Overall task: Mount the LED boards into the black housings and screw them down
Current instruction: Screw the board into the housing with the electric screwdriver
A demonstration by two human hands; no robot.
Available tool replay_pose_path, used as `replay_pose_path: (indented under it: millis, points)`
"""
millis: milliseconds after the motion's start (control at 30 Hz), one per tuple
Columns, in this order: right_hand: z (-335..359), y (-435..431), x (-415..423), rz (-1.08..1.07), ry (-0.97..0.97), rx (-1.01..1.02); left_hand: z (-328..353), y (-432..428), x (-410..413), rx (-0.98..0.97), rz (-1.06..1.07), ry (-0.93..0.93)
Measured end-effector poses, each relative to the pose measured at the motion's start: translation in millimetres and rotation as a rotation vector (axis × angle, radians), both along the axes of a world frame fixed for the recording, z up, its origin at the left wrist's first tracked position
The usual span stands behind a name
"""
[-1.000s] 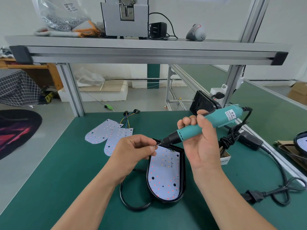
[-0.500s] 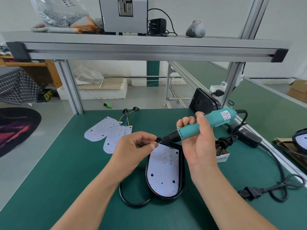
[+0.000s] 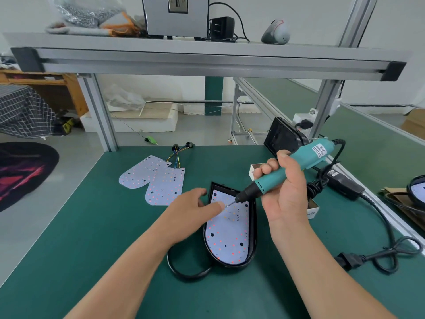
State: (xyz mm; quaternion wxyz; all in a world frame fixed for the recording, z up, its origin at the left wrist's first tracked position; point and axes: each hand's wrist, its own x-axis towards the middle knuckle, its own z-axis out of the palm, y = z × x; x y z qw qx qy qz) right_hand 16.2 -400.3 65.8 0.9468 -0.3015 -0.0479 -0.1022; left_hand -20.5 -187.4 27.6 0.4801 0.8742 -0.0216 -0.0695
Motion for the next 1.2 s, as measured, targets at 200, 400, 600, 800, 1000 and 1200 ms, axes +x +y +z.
replay_pose_path:
  millis: [200, 400, 600, 800, 1000, 1200]
  points:
    - [0.0, 3.0, -4.1, 0.071, -0.024, -0.075, -3.3, 2.7, 3.5, -0.064, 0.001, 0.02]
    - [-3.7, 15.0, -11.0, 0.163, -0.071, -0.172, -9.4, 4.8, 10.5, -0.134, 0.113, 0.018]
    - [-5.2, 21.9, -16.3, 0.24, -0.112, -0.268, -13.5, 6.0, 13.9, -0.117, 0.105, 0.006]
    - [-2.9, 23.9, -19.8, 0.269, -0.123, -0.302, -13.0, 5.4, 13.5, -0.117, 0.115, 0.007]
    - [-1.7, 25.0, -21.3, 0.29, -0.139, -0.334, -12.5, 5.8, 14.0, -0.13, 0.113, 0.018]
    - [-2.4, 25.8, -23.2, 0.305, -0.149, -0.364, -11.2, 5.9, 12.9, -0.129, 0.117, 0.026]
